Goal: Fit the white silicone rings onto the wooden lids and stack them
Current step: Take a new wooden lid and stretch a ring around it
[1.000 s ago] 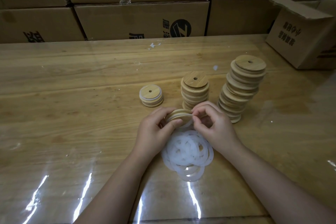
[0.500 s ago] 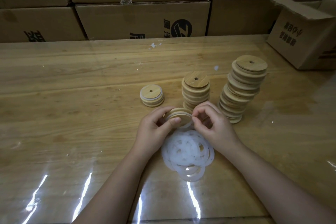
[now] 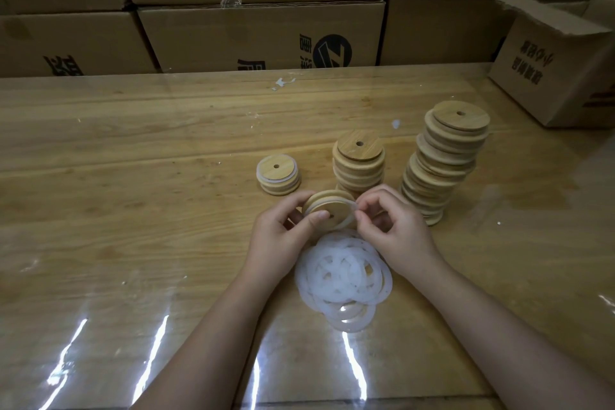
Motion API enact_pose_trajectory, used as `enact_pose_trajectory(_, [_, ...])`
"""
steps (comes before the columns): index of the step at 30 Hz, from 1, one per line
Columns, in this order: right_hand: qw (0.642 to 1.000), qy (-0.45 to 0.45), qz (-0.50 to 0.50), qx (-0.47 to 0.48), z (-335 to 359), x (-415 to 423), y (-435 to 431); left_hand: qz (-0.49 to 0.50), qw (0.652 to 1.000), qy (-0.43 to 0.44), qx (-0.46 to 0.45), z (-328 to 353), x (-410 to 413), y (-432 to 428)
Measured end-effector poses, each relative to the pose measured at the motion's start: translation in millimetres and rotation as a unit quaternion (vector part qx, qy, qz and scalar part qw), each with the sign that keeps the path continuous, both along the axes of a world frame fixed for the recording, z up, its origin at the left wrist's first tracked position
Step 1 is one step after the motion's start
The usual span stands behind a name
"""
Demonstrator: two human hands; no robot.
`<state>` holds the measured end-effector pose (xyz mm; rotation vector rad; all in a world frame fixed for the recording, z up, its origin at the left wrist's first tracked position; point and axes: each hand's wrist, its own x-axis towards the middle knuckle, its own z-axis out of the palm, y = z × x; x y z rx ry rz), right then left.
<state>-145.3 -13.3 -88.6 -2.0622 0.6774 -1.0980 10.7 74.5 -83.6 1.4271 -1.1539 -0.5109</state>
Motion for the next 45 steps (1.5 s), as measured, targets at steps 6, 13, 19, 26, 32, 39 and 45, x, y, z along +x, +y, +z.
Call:
enact_pose_trajectory(6, [1.000, -0.001, 0.009, 0.012, -0.9, 0.5, -1.4, -0.014, 0.998, 0.054, 0.009, 2.4, 1.2, -0.8])
enact_pose_trajectory(13, [0.998, 0.025, -0.008, -0.051, -0.7, 0.2, -0.2, -0.012, 0.995, 0.103, 0.011, 4.2, -1.1, -1.0])
enact_pose_trajectory(19, [0.984, 0.057, -0.061, -0.157, 1.7, 0.5, 4.2, -0.021, 0.993, 0.116, 0.009, 3.7, 0.4, -1.6])
enact_pose_trajectory(26, [0.990, 0.044, -0.043, -0.128, 1.0, -0.2, 1.8, -0.044, 0.992, 0.116, 0.007, 0.4, -0.5, -5.0])
enact_pose_trajectory(32, [0.996, 0.038, 0.008, -0.086, -1.9, -1.4, -1.6, -0.040, 0.992, 0.117, -0.005, -2.2, 2.1, -4.1])
enact_pose_trajectory(39, [0.996, 0.036, -0.018, -0.074, -1.4, -0.7, -2.2, -0.023, 0.998, 0.060, 0.009, -1.3, 0.6, -2.8])
enact_pose_trajectory(45, [0.997, 0.016, -0.040, -0.065, -1.5, -1.2, -4.5, 0.024, 0.993, -0.114, 0.000, -5.1, -0.1, -4.7])
